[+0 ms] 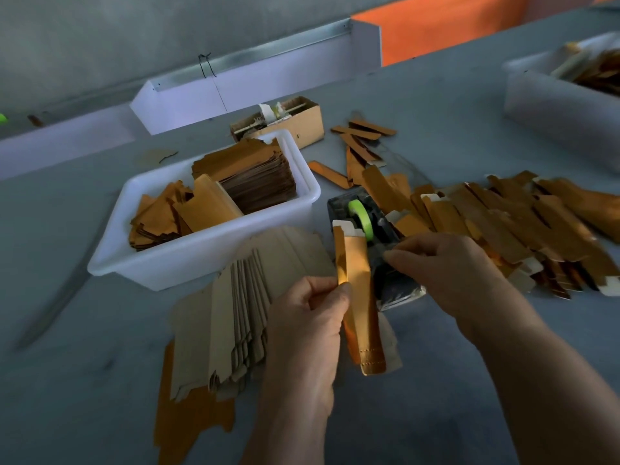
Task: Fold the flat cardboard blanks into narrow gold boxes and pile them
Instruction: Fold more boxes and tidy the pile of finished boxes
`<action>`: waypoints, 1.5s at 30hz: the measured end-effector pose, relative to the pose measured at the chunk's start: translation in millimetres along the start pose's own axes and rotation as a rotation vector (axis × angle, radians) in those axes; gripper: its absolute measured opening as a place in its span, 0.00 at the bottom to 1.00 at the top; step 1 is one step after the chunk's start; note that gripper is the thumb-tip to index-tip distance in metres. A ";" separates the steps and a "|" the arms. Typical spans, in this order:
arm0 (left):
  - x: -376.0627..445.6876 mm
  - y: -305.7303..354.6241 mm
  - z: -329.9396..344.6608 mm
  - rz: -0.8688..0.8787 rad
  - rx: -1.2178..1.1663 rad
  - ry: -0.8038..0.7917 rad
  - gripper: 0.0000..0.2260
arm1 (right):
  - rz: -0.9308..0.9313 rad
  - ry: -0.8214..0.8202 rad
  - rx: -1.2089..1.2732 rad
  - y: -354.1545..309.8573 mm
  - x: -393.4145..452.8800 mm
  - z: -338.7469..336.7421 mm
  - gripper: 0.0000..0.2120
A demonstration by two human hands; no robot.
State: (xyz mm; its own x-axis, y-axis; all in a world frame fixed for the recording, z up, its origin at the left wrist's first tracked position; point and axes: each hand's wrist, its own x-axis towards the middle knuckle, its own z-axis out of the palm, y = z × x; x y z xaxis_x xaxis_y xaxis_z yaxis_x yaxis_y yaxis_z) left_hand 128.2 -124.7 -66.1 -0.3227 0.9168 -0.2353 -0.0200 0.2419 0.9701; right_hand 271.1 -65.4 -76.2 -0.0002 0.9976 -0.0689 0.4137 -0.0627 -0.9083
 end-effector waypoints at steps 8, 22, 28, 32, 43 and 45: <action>-0.7 -1.1 -0.1 0.016 0.003 -0.007 0.05 | 0.118 -0.038 0.334 -0.5 -0.9 6.0 0.03; -1.4 5.5 -0.8 0.039 -0.052 -0.067 0.04 | -0.063 0.245 0.006 17.2 -25.7 9.4 0.04; 1.4 12.8 16.4 0.071 -0.019 -0.136 0.03 | -0.109 0.284 -0.017 20.2 -29.2 18.3 0.07; 8.0 16.3 26.6 0.034 0.029 -0.189 0.02 | -0.118 0.304 0.044 21.5 -29.3 20.7 0.08; 18.8 18.5 24.3 -0.041 0.033 -0.202 0.03 | -0.174 0.363 -0.135 16.4 -27.1 21.8 0.03; 18.8 19.0 24.4 -0.034 0.038 -0.200 0.03 | -0.171 0.364 -0.165 14.4 -26.6 21.3 0.03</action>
State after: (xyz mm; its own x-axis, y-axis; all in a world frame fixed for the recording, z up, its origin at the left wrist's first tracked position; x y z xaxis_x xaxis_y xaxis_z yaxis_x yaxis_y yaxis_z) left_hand 144.9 -95.1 -53.5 -0.1283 0.9518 -0.2787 0.0096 0.2822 0.9593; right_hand 257.7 -93.5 -96.2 0.2277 0.9401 0.2537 0.5756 0.0802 -0.8138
